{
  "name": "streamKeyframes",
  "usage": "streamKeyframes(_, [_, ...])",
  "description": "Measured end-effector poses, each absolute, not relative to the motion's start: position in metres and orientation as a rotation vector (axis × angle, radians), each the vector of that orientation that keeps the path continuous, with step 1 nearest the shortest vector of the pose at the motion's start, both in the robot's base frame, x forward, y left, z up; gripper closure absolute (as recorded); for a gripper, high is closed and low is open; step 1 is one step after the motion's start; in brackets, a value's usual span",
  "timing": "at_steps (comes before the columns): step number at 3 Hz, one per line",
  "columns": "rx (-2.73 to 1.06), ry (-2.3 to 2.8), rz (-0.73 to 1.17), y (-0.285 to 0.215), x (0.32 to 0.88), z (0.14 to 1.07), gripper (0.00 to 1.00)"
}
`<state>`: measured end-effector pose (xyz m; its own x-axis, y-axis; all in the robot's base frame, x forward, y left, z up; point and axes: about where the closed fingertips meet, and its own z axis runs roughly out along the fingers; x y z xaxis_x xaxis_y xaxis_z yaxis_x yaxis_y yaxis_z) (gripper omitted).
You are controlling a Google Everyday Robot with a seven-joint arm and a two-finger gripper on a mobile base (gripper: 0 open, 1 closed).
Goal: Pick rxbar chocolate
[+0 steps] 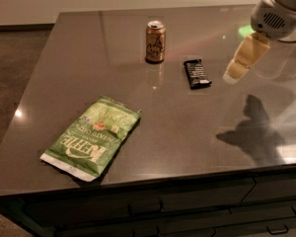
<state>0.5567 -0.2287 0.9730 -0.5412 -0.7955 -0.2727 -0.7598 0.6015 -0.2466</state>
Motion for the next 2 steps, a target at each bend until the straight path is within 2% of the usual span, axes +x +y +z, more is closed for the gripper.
streamKeyframes(2, [-0.958,2.608,0.007,-0.213,0.627,0.927,0.0])
